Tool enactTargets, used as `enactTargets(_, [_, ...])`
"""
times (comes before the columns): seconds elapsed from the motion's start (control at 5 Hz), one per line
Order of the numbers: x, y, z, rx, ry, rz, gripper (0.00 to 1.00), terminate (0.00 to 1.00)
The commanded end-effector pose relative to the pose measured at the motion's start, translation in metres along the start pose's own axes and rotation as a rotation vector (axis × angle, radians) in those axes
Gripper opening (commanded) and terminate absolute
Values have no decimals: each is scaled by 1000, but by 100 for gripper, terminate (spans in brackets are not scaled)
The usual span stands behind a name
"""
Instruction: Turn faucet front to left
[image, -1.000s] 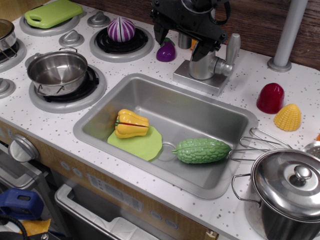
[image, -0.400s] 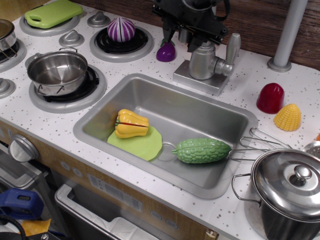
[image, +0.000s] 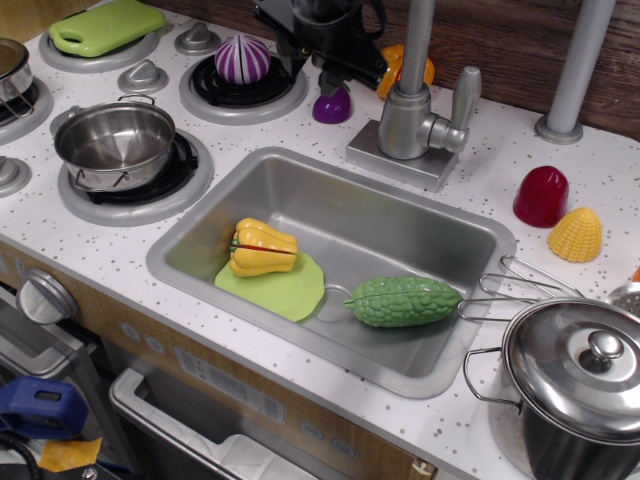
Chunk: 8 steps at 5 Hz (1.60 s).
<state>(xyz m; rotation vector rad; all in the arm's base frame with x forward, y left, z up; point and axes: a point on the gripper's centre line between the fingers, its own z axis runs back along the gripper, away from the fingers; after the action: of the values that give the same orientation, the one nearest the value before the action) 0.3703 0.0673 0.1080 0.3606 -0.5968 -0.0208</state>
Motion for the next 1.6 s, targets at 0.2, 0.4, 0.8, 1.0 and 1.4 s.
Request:
enactTargets(0.2, [13, 42, -13, -7, -108, -97, 0, 0])
enactTargets(0.4, [24, 52, -20, -23, -124, -125, 0, 0])
enactTargets(0.8, [50, 68, -31, -20, -145, -158, 0, 0])
enactTargets(1.0, [57, 71, -39, -12, -165, -165, 0, 0])
enactTargets(1.4, [71, 79, -55, -2, -203, -174, 0, 0])
